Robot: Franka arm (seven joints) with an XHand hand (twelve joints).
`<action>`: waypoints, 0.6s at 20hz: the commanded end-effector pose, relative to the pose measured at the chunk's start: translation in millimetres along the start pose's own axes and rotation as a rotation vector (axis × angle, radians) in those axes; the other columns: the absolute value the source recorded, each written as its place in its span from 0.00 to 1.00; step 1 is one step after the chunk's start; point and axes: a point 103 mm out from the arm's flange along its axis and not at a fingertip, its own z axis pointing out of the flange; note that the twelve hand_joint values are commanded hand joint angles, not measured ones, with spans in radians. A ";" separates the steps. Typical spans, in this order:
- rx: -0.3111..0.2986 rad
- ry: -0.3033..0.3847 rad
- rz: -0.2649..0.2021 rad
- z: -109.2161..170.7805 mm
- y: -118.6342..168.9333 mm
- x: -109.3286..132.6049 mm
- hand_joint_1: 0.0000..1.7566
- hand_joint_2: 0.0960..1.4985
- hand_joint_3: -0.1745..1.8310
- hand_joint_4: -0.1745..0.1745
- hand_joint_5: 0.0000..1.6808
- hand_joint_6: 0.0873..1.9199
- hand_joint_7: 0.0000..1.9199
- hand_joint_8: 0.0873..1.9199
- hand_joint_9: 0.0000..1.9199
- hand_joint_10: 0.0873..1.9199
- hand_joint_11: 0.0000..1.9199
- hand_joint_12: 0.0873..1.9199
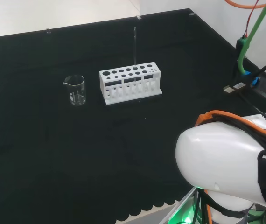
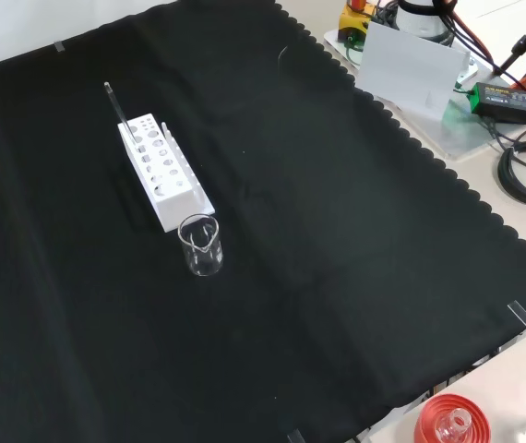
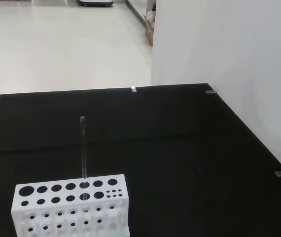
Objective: Take the glass rod from the white test tube rack.
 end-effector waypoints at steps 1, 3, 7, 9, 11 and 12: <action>0.020 0.036 -0.021 1.0 9.2 0.1 0.29 0.55 0.32 0.48 0.11 0.00 0.01 0.35 0.08 0.47 0.03 0.77; 0.032 0.047 -0.038 2.3 19.1 7.2 0.29 0.55 0.32 0.48 0.11 0.00 0.02 0.36 0.09 0.47 0.03 0.77; 0.064 0.078 -0.070 6.4 43.3 16.6 0.29 0.55 0.32 0.47 0.11 0.00 0.03 0.37 0.10 0.47 0.04 0.77; 0.067 0.068 -0.072 7.2 53.6 20.6 0.29 0.55 0.32 0.47 0.11 0.00 0.03 0.37 0.10 0.47 0.05 0.77; 0.064 0.055 -0.085 8.3 62.4 24.5 0.29 0.55 0.32 0.47 0.11 0.00 0.03 0.37 0.10 0.47 0.05 0.77; 0.066 0.055 -0.088 9.2 66.4 26.4 0.29 0.55 0.32 0.47 0.11 0.00 0.03 0.38 0.10 0.47 0.05 0.77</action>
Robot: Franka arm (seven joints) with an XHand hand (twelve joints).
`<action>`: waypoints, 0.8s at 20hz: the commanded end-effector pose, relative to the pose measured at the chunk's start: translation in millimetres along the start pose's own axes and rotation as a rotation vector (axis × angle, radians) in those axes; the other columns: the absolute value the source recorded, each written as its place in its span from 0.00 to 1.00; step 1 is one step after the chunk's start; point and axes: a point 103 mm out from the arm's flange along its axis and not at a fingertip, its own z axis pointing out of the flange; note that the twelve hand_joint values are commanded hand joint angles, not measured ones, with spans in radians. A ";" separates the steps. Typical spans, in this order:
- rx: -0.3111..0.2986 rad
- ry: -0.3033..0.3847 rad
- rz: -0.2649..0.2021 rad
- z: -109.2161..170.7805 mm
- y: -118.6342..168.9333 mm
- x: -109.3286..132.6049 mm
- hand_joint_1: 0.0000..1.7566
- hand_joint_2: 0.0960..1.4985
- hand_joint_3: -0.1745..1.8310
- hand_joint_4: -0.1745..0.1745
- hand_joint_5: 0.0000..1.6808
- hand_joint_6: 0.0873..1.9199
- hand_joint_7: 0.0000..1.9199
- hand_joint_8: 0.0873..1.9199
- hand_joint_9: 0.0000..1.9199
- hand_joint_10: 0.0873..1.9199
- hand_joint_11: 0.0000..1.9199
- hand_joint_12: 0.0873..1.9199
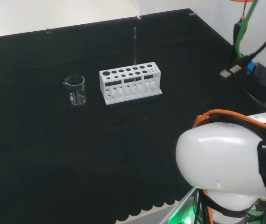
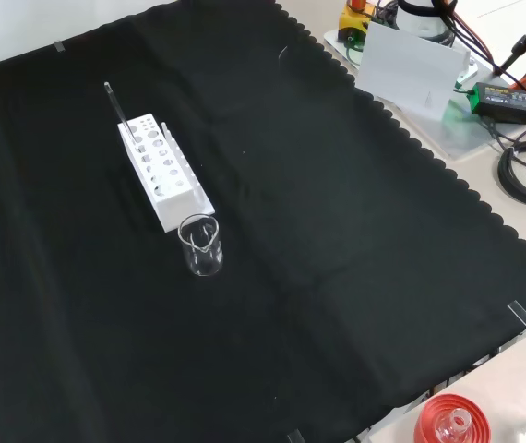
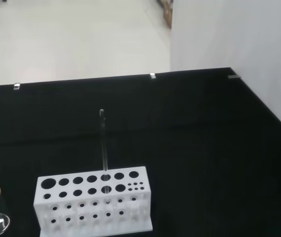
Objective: Take the glass rod from the white test tube rack.
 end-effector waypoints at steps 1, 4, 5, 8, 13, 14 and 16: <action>0.008 0.012 -0.045 1.0 37.1 15.5 0.29 0.55 0.32 0.47 0.11 0.00 0.03 0.38 0.10 0.47 0.05 0.77; 0.014 -0.002 -0.071 -0.2 50.8 33.1 0.29 0.55 0.32 0.47 0.12 0.00 0.03 0.38 0.10 0.47 0.05 0.77; 0.021 0.004 -0.077 3.5 57.5 34.1 0.29 0.55 0.32 0.47 0.12 0.00 0.03 0.38 0.10 0.47 0.05 0.77; 0.035 0.007 -0.094 13.1 77.3 39.5 0.29 0.55 0.32 0.46 0.12 0.00 0.03 0.38 0.11 0.47 0.05 0.77; 0.042 0.017 -0.126 21.4 102.3 54.1 0.29 0.55 0.32 0.45 0.13 0.00 0.04 0.39 0.11 0.48 0.05 0.77; 0.045 0.015 -0.134 23.8 107.0 57.1 0.29 0.55 0.32 0.45 0.13 0.00 0.05 0.39 0.12 0.48 0.06 0.77; 0.057 0.019 -0.152 29.8 115.3 62.7 0.29 0.55 0.32 0.45 0.13 0.00 0.05 0.40 0.12 0.48 0.06 0.77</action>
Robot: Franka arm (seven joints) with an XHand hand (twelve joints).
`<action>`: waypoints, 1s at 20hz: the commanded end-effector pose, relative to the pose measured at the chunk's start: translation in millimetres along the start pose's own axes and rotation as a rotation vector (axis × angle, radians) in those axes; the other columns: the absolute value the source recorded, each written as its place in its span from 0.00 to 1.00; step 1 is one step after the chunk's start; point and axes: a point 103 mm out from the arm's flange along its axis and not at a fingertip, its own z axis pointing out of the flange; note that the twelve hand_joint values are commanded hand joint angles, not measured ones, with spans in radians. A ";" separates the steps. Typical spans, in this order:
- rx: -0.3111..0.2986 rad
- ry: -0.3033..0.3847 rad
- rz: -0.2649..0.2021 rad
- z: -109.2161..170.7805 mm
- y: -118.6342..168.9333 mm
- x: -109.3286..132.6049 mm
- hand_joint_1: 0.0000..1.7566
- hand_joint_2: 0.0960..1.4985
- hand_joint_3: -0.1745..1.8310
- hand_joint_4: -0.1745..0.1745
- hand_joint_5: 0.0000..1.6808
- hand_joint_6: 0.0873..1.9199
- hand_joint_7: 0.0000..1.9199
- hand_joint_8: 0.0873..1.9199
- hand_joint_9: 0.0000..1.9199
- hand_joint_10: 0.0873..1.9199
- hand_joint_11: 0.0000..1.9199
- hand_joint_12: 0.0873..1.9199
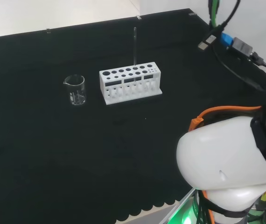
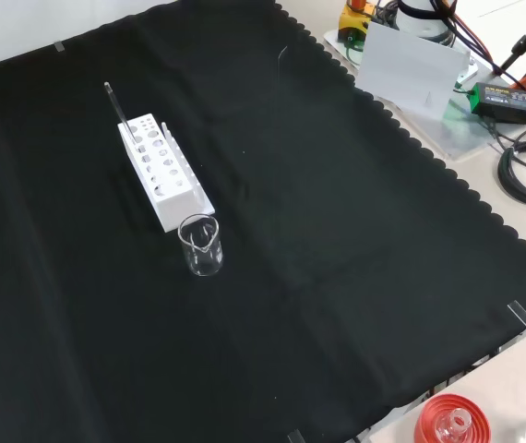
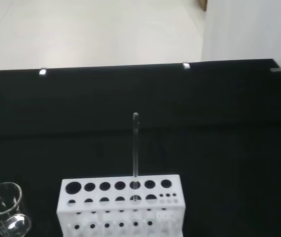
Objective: Take the glass rod from the white test tube rack.
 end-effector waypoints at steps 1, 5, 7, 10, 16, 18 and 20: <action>0.004 0.015 -0.068 10.0 38.2 21.4 0.29 0.55 0.32 0.44 0.13 0.00 0.06 0.40 0.13 0.48 0.06 0.77; 0.035 0.010 -0.102 26.4 54.5 28.5 0.29 0.55 0.32 0.44 0.13 0.00 0.07 0.40 0.13 0.48 0.07 0.77; 0.053 0.039 -0.112 34.2 61.6 28.6 0.29 0.55 0.32 0.44 0.13 0.00 0.07 0.41 0.14 0.48 0.08 0.77; 0.080 0.060 -0.122 46.8 72.6 29.6 0.29 0.55 0.32 0.44 0.14 0.00 0.07 0.41 0.14 0.48 0.08 0.77; 0.122 0.055 -0.145 74.8 94.3 33.4 0.29 0.55 0.32 0.44 0.14 0.00 0.07 0.41 0.15 0.48 0.09 0.76; 0.134 0.054 -0.156 81.4 99.2 34.0 0.29 0.55 0.32 0.43 0.14 0.00 0.07 0.41 0.15 0.48 0.09 0.76; 0.144 0.058 -0.166 87.4 106.1 38.8 0.29 0.55 0.32 0.43 0.14 0.00 0.07 0.41 0.15 0.48 0.09 0.76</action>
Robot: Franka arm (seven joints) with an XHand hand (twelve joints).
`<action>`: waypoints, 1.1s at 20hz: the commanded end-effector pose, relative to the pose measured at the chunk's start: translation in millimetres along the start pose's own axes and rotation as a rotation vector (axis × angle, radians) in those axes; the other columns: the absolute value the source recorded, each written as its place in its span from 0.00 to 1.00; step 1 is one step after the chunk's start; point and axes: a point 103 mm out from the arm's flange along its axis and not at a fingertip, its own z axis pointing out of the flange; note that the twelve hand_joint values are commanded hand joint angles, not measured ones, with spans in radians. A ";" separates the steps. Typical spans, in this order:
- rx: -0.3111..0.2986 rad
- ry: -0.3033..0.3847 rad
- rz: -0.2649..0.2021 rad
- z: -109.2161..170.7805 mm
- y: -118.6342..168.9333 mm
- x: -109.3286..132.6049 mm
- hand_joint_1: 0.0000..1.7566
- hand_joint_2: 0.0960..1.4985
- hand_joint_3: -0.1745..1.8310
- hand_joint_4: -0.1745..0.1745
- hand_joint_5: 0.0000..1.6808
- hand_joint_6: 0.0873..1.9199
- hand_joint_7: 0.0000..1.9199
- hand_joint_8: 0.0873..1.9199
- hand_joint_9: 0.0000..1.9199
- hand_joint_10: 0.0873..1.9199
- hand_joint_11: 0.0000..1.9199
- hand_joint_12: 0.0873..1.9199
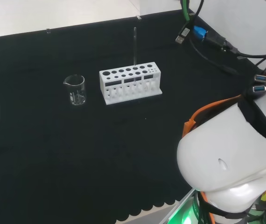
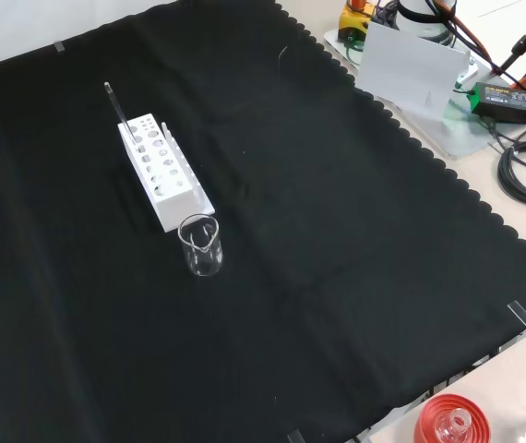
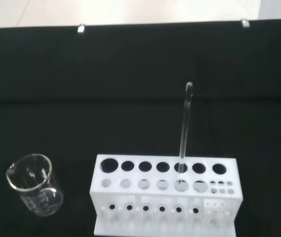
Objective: Take the glass rod from the white test tube rack.
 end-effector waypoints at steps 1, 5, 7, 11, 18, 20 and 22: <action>0.022 0.014 -0.042 17.0 27.3 3.6 0.29 0.55 0.32 0.43 0.14 0.00 0.07 0.41 0.15 0.48 0.09 0.76; 0.033 0.011 -0.058 27.8 38.2 1.8 0.29 0.55 0.32 0.43 0.14 0.00 0.07 0.41 0.16 0.48 0.09 0.76; 0.040 0.008 -0.061 32.3 41.8 0.9 0.29 0.55 0.32 0.43 0.14 0.00 0.07 0.41 0.16 0.48 0.10 0.76; 0.061 0.006 -0.059 41.4 47.3 -2.3 0.29 0.55 0.32 0.43 0.14 0.00 0.07 0.41 0.16 0.48 0.10 0.76; 0.115 0.008 -0.067 61.9 66.4 5.0 0.29 0.55 0.32 0.42 0.14 0.00 0.08 0.42 0.16 0.48 0.10 0.76; 0.111 0.035 -0.075 66.5 63.9 -0.8 0.29 0.55 0.32 0.42 0.14 0.00 0.08 0.42 0.17 0.48 0.10 0.76; 0.111 0.043 -0.074 71.4 63.2 -6.4 0.29 0.55 0.32 0.42 0.14 0.00 0.08 0.42 0.17 0.48 0.10 0.76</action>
